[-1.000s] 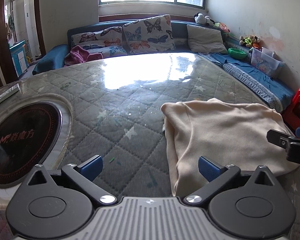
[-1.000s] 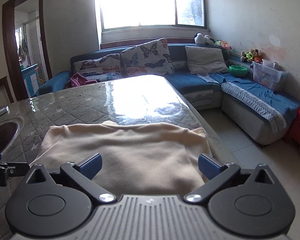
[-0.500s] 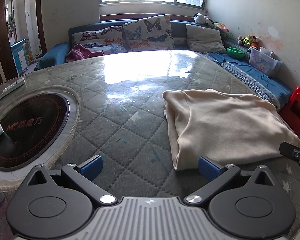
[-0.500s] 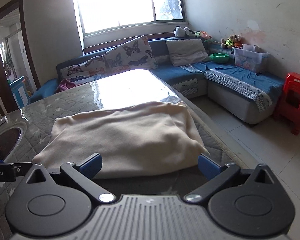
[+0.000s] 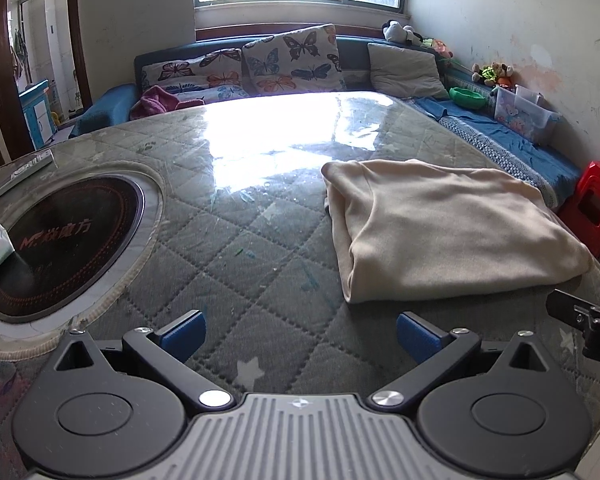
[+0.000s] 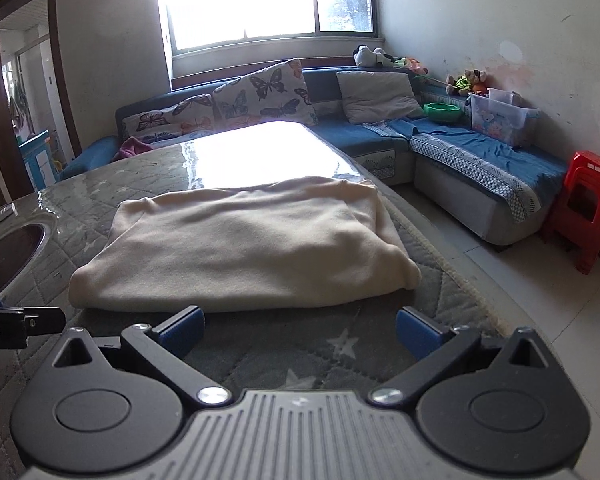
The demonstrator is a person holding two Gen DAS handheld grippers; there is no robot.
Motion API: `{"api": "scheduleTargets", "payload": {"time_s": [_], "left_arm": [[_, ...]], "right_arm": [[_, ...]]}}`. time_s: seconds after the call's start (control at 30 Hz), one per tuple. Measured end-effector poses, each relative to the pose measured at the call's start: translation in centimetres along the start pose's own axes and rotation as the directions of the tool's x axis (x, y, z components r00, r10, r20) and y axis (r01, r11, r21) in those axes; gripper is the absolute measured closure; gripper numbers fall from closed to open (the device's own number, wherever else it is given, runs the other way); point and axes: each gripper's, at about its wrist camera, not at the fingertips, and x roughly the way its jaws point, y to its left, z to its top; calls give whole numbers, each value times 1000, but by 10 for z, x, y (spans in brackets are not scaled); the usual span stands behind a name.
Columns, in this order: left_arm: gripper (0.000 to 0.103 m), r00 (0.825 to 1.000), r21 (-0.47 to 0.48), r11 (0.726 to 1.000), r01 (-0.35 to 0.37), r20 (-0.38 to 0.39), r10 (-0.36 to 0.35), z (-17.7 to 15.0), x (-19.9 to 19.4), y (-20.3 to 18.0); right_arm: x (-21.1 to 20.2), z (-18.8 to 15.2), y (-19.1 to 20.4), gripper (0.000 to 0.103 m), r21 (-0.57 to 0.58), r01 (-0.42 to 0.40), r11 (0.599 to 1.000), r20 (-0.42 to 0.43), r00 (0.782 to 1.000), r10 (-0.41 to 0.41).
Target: Fold clothes
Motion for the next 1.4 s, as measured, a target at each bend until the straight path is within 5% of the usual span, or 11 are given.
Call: {"api": "scheduleTargets", "payload": {"time_s": [1.4], "left_arm": [[0, 1000, 71, 998, 3, -30, -1, -10, 0, -15]], "right_arm": [[6, -3, 6, 0, -19, -42, 999, -41, 998, 41]]}}
